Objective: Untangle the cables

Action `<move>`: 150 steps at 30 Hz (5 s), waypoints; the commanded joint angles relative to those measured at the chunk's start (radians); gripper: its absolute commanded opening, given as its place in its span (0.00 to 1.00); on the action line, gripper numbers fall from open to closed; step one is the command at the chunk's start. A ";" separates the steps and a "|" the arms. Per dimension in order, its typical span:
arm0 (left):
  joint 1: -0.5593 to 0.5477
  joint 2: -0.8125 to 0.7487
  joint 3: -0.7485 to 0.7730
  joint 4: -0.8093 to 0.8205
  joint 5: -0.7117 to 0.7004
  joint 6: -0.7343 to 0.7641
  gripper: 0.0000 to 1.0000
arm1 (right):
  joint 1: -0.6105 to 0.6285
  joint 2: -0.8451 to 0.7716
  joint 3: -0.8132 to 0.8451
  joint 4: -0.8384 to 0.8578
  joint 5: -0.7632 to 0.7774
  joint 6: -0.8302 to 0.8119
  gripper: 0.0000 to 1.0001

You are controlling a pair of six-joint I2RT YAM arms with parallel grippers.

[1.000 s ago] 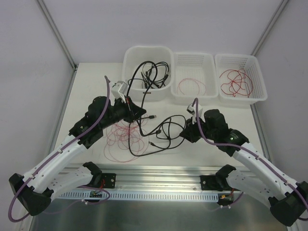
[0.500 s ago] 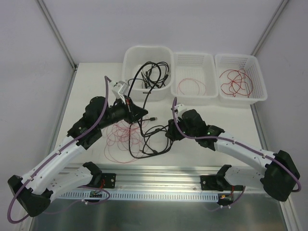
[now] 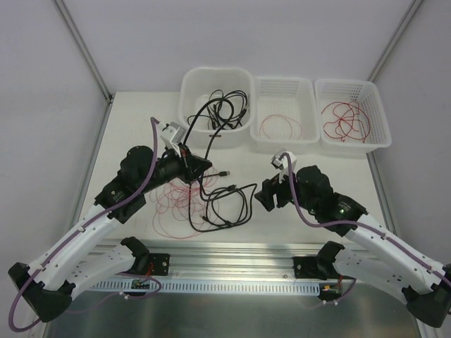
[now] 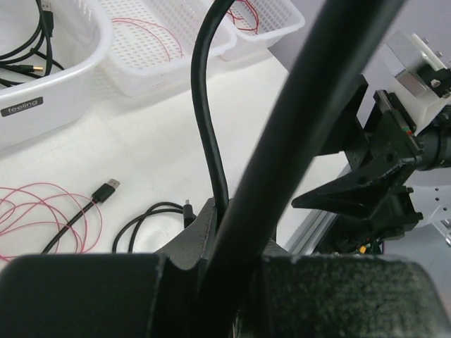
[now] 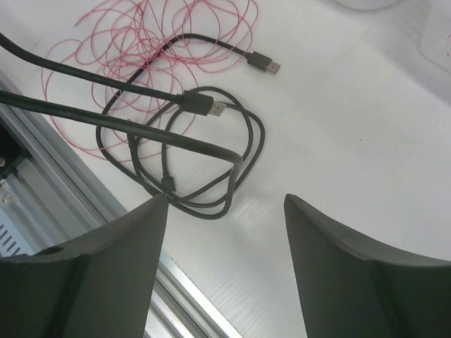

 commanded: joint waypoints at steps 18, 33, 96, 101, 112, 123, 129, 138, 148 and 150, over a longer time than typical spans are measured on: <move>-0.009 -0.154 -0.095 -0.055 0.333 0.112 0.00 | -0.074 -0.036 0.223 -0.123 -0.206 -0.035 0.67; -0.008 -0.206 -0.134 -0.077 0.330 0.112 0.00 | -0.017 0.594 0.255 -0.080 -0.062 0.103 0.63; 0.209 0.380 -0.065 -0.339 0.033 0.018 0.57 | -0.296 0.671 0.993 0.000 0.265 -0.090 0.01; 0.210 0.192 -0.060 -0.368 -0.088 0.058 0.83 | -0.315 0.892 1.110 0.129 0.211 -0.055 0.01; 0.209 -0.300 -0.284 -0.261 -0.385 0.152 0.92 | -0.327 1.271 1.358 0.235 0.109 -0.038 0.06; 0.209 -0.203 -0.259 -0.232 -0.144 0.227 0.93 | -0.338 1.299 1.371 0.213 0.060 -0.042 0.79; 0.206 -0.157 -0.253 -0.204 -0.001 0.230 0.92 | -0.338 0.950 1.075 0.221 0.083 -0.124 0.98; 0.017 -0.039 -0.189 -0.198 -0.038 0.228 0.92 | -0.338 0.463 0.626 0.008 0.081 -0.156 1.00; -0.104 0.180 -0.123 -0.198 -0.279 0.225 0.72 | -0.339 -0.020 0.210 -0.135 -0.098 -0.050 1.00; -0.145 0.242 -0.102 -0.198 -0.273 0.211 0.70 | -0.339 -0.098 0.163 -0.162 -0.105 -0.032 1.00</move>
